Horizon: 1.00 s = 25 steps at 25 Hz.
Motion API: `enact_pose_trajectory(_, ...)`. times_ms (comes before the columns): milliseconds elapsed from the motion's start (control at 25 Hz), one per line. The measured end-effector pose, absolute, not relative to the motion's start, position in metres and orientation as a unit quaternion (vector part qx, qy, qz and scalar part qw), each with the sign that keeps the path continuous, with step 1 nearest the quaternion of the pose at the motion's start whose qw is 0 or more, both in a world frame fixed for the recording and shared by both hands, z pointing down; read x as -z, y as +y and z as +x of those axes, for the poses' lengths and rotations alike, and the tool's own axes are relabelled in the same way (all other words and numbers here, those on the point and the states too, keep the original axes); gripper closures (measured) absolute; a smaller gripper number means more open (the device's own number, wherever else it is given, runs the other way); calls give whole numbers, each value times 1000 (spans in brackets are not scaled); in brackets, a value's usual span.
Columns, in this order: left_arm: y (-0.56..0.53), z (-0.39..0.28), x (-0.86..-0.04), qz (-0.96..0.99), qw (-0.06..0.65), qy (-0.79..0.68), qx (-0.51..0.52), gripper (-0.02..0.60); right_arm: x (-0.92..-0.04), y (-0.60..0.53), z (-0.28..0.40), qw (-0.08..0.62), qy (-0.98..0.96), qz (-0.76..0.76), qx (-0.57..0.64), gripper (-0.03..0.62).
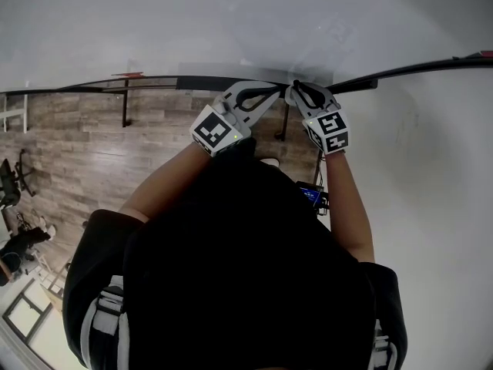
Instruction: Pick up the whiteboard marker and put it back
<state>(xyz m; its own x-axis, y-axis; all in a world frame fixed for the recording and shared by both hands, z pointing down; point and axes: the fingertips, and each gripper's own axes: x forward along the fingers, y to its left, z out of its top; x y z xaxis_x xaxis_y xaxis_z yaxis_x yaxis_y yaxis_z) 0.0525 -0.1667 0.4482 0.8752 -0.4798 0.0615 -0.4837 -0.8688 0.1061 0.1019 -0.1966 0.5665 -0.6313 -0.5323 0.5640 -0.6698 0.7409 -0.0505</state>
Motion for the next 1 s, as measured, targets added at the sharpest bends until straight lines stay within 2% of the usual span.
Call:
enact_pose_trajectory(440, -164, 61, -437, 965, 45, -258, -22, 578, -521, -189, 119, 197, -902, 361, -132, 531)
enact_pose_trajectory(1000, -153, 66, -414, 963, 21, -267, -14, 578, -434, -173, 128, 127, -913, 381, -77, 531)
